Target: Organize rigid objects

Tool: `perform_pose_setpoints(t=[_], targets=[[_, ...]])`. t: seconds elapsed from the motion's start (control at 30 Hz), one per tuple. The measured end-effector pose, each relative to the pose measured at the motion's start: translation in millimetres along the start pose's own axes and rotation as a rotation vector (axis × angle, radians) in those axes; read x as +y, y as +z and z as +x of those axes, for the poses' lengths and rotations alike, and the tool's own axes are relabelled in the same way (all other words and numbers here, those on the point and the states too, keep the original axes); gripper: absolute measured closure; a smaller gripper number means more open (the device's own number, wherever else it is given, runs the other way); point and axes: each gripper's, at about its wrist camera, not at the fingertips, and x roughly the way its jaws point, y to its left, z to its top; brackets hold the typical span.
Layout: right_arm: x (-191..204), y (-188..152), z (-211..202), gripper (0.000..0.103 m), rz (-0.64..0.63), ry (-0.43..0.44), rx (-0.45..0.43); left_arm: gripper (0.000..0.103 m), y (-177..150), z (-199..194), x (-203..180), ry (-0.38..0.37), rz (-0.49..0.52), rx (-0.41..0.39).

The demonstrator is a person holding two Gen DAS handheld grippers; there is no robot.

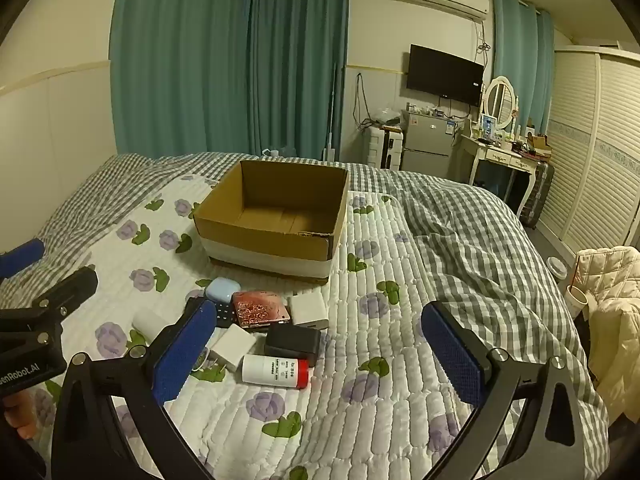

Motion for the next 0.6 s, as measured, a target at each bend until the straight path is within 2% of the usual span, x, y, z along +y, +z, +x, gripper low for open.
perform_pose_setpoints(t=[0.13, 0.17, 0.6], targets=[[0.2, -0.2, 0.5, 0.0, -0.003, -0.001, 0.012, 0.005, 0.1, 5.4, -5.1, -0.001, 0.009, 0.007], [0.3, -0.2, 0.7, 0.0, -0.003, 0.0, 0.012, 0.005, -2.7, -3.3, -1.1, -0.002, -0.01, -0.021], [1.5, -0.6, -0.8, 0.0, -0.006, 0.0, 0.006, 0.005, -3.1, -1.4, 3.9, 0.021, -0.021, -0.008]])
